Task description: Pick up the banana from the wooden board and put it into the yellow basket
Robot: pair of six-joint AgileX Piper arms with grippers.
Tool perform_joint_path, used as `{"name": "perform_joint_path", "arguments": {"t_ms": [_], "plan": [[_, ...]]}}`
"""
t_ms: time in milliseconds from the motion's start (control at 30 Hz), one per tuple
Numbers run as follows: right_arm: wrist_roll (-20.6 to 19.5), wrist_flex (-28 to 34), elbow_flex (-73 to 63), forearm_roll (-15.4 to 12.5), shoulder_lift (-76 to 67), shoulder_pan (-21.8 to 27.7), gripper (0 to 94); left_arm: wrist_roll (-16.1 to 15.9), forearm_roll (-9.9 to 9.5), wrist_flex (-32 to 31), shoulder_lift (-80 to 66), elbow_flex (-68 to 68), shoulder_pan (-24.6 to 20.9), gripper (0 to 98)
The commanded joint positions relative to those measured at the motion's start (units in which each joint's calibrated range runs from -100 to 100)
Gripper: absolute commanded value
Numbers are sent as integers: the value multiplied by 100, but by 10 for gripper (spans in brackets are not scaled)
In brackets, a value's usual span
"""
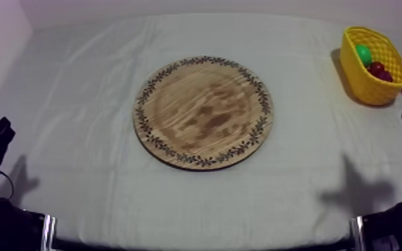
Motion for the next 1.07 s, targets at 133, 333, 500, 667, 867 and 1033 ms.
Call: {"name": "perform_joint_path", "arguments": {"t_ms": [133,333,500,667,867,1033], "plan": [[-387,30,1192,337,-1017,-123,6,1,-2,0,4,0,-1,1],[-235,83,1685,261,-1165,-144,6,0,-2,0,4,0,-1,1],[-324,-305,1902,211,-1181,-172,10,-1,-2,0,4,0,-1,1],[217,-970,2083,267,-1184,-212,6,1,-2,0,4,0,-1,1],[788,-1095,2116,277,-1184,-226,5,1,-2,0,4,0,-1,1],[798,-1109,2119,278,-1184,-227,5,1,-2,0,4,0,-1,1]]}}
